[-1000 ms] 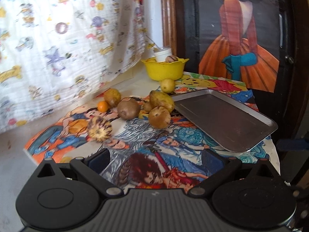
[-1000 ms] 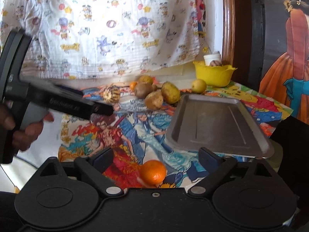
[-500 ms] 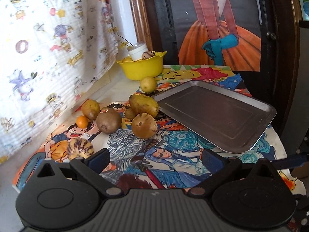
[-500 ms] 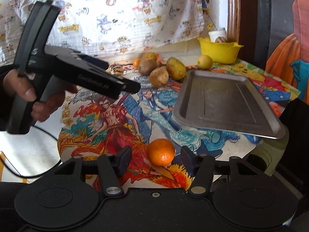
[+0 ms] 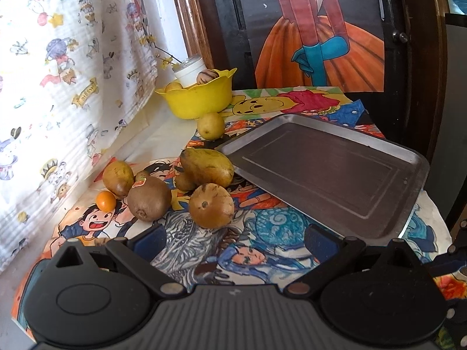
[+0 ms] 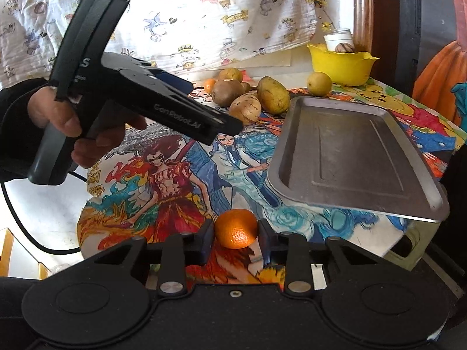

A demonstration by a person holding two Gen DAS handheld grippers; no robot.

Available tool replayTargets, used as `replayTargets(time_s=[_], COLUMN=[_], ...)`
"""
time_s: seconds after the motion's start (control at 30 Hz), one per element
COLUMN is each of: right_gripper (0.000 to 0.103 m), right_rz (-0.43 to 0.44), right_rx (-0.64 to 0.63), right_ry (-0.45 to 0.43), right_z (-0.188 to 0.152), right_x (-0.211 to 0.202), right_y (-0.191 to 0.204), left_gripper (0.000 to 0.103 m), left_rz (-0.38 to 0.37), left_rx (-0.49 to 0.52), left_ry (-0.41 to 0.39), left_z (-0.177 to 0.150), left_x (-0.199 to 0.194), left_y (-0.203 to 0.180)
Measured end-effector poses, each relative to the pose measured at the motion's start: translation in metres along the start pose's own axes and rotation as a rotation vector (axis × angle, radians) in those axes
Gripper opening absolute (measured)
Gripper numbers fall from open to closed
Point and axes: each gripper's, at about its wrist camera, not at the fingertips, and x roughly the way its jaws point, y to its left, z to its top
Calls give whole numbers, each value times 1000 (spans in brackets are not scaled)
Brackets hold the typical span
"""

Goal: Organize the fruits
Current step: 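Close the right tool on the orange while the left tool grasps a brown round fruit, then carry the orange with the right tool onto the steel tray while the left tool sets the brown fruit there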

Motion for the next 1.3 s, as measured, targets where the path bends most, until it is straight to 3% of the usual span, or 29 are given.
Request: replayTargets(time_s=[0.53,0.73,1.13,1.3], right_gripper=[34,34,34,34], right_rz=[79,89,97,102], right_rx=[-66,-65,-58,-52], right_ry=[26,28,29,25], right_z=[33,38,38,38], right_x=[37,44,45,44], right_y=[-2,-5,-6,-7], left_gripper=[99,89,54,50], left_rz=[-21,-40,-61,-59], left_rx=[-26,-54,-117,-130], left_ry=[60,82,108,114], left_z=[12,13,12,14], left_x=[53,68,84,82], left_y=[27,34,43,41])
